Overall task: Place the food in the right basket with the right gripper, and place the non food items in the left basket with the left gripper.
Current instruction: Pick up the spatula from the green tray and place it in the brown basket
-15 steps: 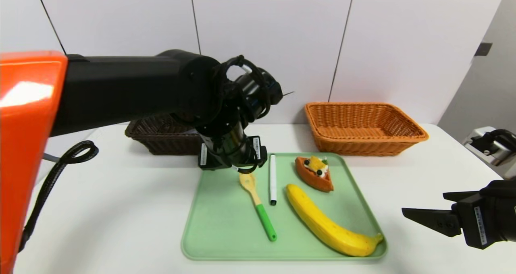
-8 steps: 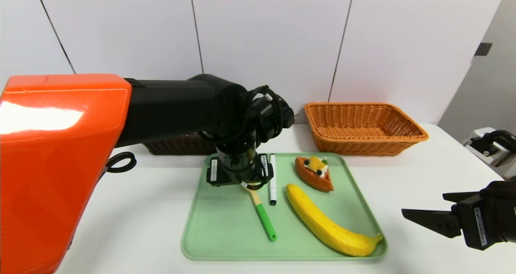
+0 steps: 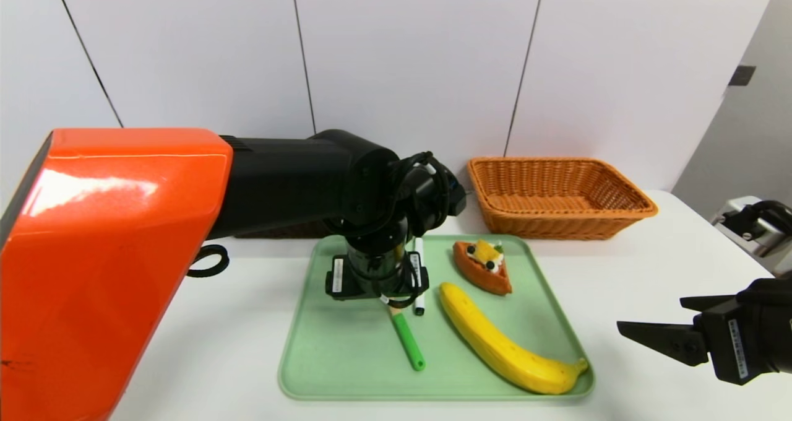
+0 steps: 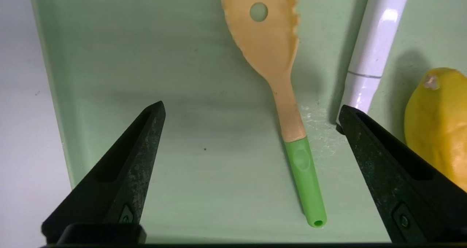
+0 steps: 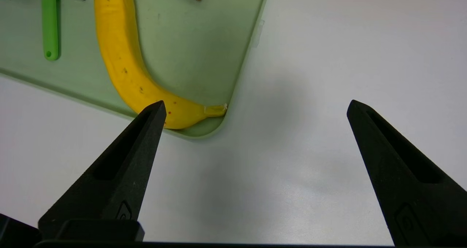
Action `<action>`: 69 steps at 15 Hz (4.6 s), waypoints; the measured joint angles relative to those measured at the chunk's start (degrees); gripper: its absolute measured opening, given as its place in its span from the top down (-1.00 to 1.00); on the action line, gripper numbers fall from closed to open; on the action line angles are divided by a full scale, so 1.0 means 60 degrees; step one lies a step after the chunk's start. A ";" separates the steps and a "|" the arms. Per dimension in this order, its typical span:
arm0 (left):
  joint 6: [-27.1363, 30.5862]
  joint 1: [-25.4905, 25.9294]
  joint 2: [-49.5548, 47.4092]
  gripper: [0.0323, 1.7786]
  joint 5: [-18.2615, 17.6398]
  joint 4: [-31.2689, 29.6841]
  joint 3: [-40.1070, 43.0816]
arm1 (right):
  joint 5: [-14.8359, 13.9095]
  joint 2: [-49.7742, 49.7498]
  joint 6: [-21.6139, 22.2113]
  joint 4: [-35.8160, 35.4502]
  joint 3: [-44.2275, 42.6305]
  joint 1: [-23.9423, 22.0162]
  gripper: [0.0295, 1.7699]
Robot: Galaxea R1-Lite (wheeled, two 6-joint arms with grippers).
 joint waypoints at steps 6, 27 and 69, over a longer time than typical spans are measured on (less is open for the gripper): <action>-0.0193 -0.0016 0.0100 -0.90 -0.0018 0.0118 0.0335 | 0.0018 0.0000 0.0000 -0.0004 0.0008 0.0000 -0.93; -0.0122 -0.0026 0.0030 0.95 0.0069 0.0128 0.0311 | 0.0012 -0.0006 -0.0028 -0.0018 -0.0006 0.0010 -0.93; 1.5078 0.5142 -0.0083 0.95 -0.0551 -0.5693 -0.0258 | -0.0217 -0.0130 -0.0028 0.0000 0.0274 -0.0004 -0.93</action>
